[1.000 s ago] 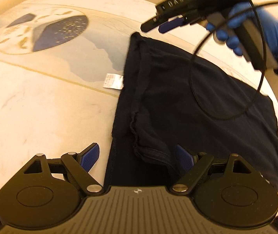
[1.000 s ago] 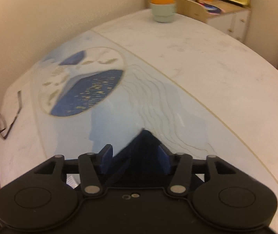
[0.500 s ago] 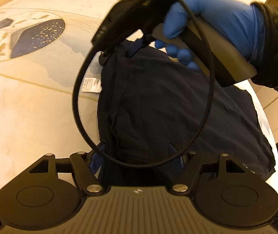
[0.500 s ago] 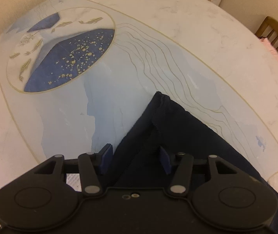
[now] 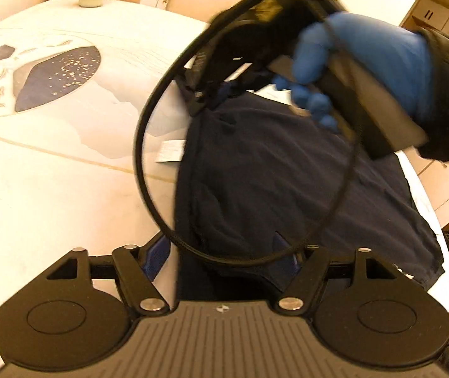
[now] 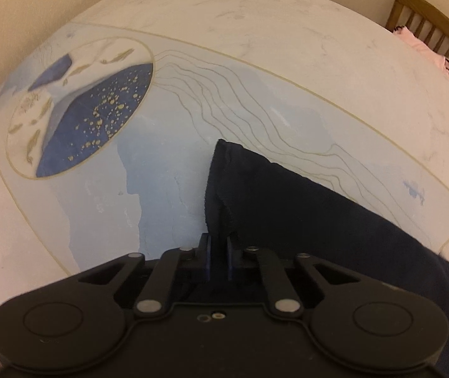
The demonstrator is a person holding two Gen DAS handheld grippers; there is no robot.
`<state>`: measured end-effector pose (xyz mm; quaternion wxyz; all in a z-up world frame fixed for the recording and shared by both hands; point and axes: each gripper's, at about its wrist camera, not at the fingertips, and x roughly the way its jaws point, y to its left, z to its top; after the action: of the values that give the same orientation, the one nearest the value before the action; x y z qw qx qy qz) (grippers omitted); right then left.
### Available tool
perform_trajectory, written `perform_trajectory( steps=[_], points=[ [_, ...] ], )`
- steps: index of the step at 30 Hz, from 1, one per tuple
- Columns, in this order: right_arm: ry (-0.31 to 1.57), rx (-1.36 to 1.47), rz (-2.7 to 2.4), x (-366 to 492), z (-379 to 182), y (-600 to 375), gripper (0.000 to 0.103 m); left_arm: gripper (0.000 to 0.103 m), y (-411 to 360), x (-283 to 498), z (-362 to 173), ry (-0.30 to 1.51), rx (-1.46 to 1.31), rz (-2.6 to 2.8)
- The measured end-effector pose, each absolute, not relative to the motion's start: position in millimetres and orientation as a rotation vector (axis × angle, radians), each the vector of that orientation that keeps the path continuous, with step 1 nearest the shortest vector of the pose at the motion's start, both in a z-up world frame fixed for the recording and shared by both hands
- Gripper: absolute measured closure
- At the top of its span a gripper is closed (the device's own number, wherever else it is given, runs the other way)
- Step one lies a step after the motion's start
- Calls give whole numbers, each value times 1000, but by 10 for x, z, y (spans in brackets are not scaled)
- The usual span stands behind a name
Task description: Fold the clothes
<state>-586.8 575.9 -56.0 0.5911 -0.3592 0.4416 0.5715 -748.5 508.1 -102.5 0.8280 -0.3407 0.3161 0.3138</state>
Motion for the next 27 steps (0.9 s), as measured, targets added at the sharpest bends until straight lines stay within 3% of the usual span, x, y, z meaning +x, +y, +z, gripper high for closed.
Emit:
perform_trajectory(
  steps=[10, 12, 15, 21, 27],
  points=[
    [1064, -680, 1384, -5511, -267, 5410, 0, 28, 5192, -7313, -1087, 695, -736, 568],
    [1068, -650, 1395, -5435, -208, 5334, 0, 57, 5185, -7274, -1079, 704, -727, 550],
    [1075, -597, 1412, -5292, -133, 5202, 0, 68, 5160, -7199, -1057, 716, -697, 545],
    [1101, -411, 1494, -4782, -6, 4788, 0, 82, 4974, -7086, -871, 677, -661, 490],
    [1132, -219, 1548, -4047, 149, 4227, 0, 87, 4603, -6527, -495, 662, -586, 378]
  ],
)
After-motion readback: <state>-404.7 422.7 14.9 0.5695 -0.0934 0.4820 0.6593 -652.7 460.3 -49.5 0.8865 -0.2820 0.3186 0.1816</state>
